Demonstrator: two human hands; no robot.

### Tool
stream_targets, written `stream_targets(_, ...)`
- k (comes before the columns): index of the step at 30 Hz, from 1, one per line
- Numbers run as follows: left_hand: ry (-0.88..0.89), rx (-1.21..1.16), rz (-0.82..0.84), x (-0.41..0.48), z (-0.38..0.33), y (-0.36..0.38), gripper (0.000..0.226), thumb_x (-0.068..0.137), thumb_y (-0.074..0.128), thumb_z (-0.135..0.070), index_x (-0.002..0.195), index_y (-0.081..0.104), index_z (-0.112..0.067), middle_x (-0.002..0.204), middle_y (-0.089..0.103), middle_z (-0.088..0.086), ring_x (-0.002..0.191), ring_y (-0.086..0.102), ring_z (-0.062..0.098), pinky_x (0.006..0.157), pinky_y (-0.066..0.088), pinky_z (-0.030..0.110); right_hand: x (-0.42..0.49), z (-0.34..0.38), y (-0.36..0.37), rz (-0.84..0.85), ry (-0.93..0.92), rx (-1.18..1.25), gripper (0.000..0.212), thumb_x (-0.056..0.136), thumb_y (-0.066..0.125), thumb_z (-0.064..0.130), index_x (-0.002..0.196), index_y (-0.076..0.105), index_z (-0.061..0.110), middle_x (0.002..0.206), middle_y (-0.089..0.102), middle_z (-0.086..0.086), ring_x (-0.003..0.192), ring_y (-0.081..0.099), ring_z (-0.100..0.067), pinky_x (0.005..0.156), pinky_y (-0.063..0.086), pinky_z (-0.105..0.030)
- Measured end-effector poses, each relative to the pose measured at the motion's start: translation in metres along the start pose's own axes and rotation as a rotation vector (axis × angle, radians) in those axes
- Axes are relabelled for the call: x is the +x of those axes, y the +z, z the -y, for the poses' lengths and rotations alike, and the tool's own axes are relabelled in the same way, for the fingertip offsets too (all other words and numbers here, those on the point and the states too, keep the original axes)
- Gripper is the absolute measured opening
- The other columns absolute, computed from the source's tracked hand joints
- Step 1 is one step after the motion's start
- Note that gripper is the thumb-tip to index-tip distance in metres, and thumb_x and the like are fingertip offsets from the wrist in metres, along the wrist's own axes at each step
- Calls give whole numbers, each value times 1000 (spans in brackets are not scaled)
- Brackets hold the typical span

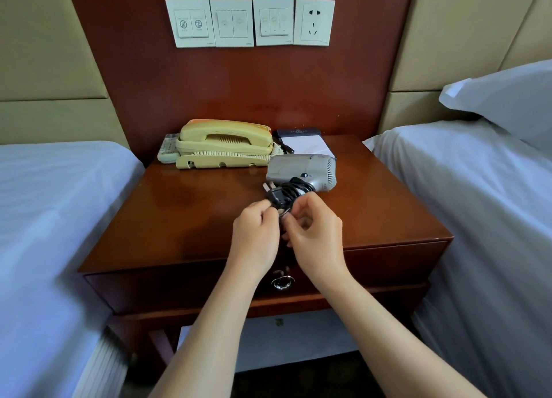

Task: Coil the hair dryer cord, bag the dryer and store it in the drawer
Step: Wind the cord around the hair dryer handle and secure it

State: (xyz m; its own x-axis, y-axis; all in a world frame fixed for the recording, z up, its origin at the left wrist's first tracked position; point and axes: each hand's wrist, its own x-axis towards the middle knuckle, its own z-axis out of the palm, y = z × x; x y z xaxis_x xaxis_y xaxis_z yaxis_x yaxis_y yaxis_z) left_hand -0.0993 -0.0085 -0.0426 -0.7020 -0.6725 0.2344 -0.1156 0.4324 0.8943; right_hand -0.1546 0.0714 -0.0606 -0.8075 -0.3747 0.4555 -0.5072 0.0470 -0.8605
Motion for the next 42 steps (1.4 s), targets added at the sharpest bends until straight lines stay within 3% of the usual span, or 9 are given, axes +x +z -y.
stream_targets(7,90,20,-8,5,5,4,35,96,46,-24,62,49,-22,60,48,-9,58,45,5,51,34,10,14,2,-19,61,-120,-17,13,84,62,4,90,55,13,95,53,-1,75,65,-12,65,50,-13)
stream_targets(10,87,52,-45,6,9,9,9,92,56,-22,97,61,-18,87,63,-6,74,55,5,60,38,2,19,-6,-27,107,-56,-7,9,88,57,10,96,57,13,89,58,-3,80,66,-23,74,57,-39)
stream_targets(11,60,8,-68,6,10,11,21,90,58,-23,110,56,-17,93,62,-7,77,56,1,61,38,0,19,-9,-28,105,-50,-26,9,88,57,12,97,58,14,86,58,-2,81,65,-24,75,56,-41)
stream_targets(14,-3,-171,-102,4,5,13,43,91,56,-31,128,39,-18,101,61,-3,79,55,-7,63,40,1,19,-14,-29,85,-65,-90,14,87,61,17,100,58,15,83,55,0,77,60,-19,71,51,-27)
stream_targets(21,-122,-239,-212,10,-8,29,27,92,50,-39,94,59,-13,77,61,-5,71,55,10,63,39,26,15,-13,-30,14,-102,-193,25,84,66,20,107,58,17,85,47,10,75,52,2,67,40,-3)
stream_targets(27,-186,-264,-283,21,-10,41,27,90,46,-21,63,45,-17,59,43,-4,59,40,18,65,33,31,18,-15,-40,-2,-125,-220,26,84,67,17,110,61,15,83,43,14,73,51,-1,67,40,-2)
stream_targets(32,-320,-411,-175,30,-11,40,28,74,39,-31,67,62,-15,80,71,11,83,66,33,85,53,46,19,-19,-46,42,-115,-228,33,84,66,26,115,57,20,91,43,13,82,50,2,72,39,-5)
stream_targets(37,-245,-192,-91,29,-20,39,36,89,38,-35,64,53,-15,73,60,8,88,58,37,86,48,43,15,-21,-50,164,-133,-253,56,78,71,37,127,48,22,111,42,7,94,47,2,81,39,-5)
stream_targets(42,-137,-30,-62,25,-24,40,40,79,59,-55,74,61,-15,72,64,-3,85,63,25,84,51,41,15,-19,-49,183,-201,-293,51,75,72,36,120,53,18,108,47,4,90,43,9,74,38,-9)
